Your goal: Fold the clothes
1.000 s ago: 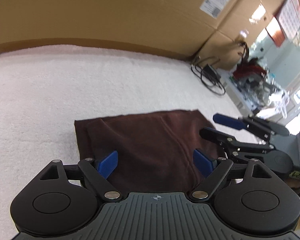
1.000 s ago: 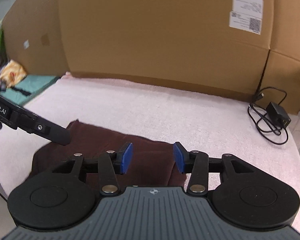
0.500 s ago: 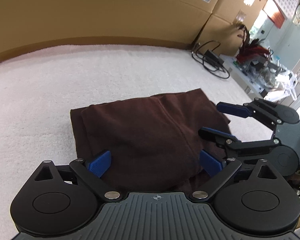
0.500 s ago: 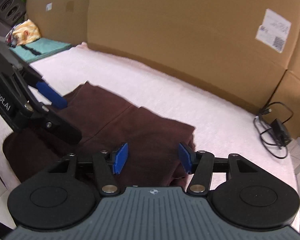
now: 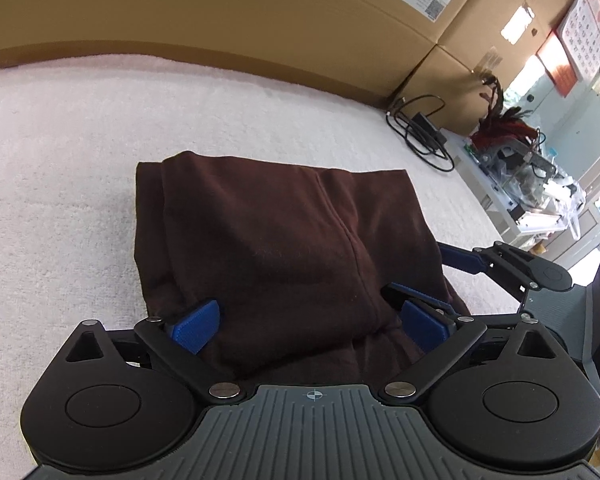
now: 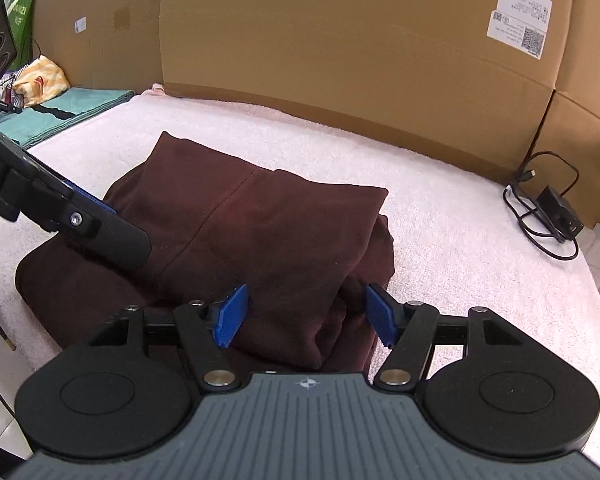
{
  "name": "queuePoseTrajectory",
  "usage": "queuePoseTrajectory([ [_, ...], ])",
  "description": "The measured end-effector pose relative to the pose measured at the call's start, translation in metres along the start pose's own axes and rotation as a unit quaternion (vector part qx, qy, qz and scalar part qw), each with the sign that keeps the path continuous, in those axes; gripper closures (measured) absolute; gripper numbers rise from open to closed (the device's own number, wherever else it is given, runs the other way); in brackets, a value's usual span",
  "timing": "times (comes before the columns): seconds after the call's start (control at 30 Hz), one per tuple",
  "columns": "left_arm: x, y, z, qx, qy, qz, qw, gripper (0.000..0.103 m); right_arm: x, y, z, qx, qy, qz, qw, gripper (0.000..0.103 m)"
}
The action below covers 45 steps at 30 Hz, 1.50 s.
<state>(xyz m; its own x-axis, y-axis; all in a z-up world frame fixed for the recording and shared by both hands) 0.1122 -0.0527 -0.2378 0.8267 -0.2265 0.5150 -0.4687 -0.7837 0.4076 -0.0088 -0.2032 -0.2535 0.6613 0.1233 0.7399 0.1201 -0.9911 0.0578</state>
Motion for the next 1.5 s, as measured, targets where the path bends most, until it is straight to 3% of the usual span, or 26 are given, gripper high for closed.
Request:
queuePoseTrajectory([
  [0.17, 0.0, -0.001, -0.032, -0.04, 0.021, -0.065, 0.9969, 0.0, 0.017, 0.015, -0.028, 0.014, 0.032, 0.06, 0.998, 0.03],
  [0.27, -0.003, -0.004, -0.028, -0.06, 0.016, -0.093, 0.9937, 0.0, 0.025, 0.017, -0.036, 0.021, 0.043, 0.076, 0.996, 0.03],
  [0.53, -0.019, -0.009, -0.007, -0.069, -0.009, -0.114, 0.991, 0.0, 0.009, -0.023, -0.02, 0.021, 0.015, 0.014, 1.0, 0.03],
  [0.67, -0.012, -0.001, -0.022, -0.098, -0.001, -0.124, 0.9874, 0.0, 0.011, -0.025, -0.03, 0.023, 0.03, 0.04, 0.999, 0.031],
  [0.77, 0.0, 0.007, -0.03, -0.153, 0.019, -0.134, 0.9789, 0.0, 0.025, -0.028, -0.044, 0.036, 0.054, 0.045, 0.997, 0.046],
  [0.8, 0.004, 0.009, -0.031, -0.172, 0.025, -0.139, 0.975, 0.0, 0.028, -0.031, -0.044, 0.044, 0.055, 0.043, 0.997, 0.059],
  [0.9, 0.013, 0.007, -0.024, -0.206, 0.032, -0.162, 0.9644, 0.0, 0.028, -0.038, -0.037, 0.078, 0.039, 0.051, 0.995, 0.069],
  [1.03, 0.004, -0.007, 0.007, -0.186, 0.004, -0.181, 0.9658, 0.001, 0.017, -0.047, -0.02, 0.099, 0.012, 0.044, 0.994, 0.076],
  [1.1, -0.004, -0.016, 0.012, -0.182, 0.006, -0.186, 0.9654, 0.008, 0.011, -0.047, -0.014, 0.096, 0.003, 0.042, 0.995, 0.076],
  [1.27, -0.01, -0.036, 0.005, -0.202, 0.018, -0.234, 0.9509, 0.015, -0.002, -0.026, -0.016, 0.078, -0.001, 0.067, 0.995, 0.077],
  [1.4, -0.01, -0.044, -0.001, -0.194, 0.025, -0.241, 0.9506, 0.015, -0.01, -0.004, -0.019, 0.057, -0.003, 0.095, 0.994, 0.09],
  [1.5, -0.008, -0.051, -0.013, -0.179, 0.03, -0.246, 0.9522, 0.014, -0.012, 0.002, -0.022, 0.056, -0.004, 0.1, 0.993, 0.091],
])
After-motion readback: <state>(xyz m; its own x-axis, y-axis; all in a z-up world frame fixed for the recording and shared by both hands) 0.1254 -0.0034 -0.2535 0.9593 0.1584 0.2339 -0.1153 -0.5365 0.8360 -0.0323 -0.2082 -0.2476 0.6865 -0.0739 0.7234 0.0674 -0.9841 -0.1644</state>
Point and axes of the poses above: each gripper's, at about its wrist camera, not at the fingertips, and z roughly the way its jaws point, y to its right, x to its top, the point moved 7 cm from there along z, roughly the way its jaws point, and after that the axes turned 4 degrees about -y, right-handed, at the moved point
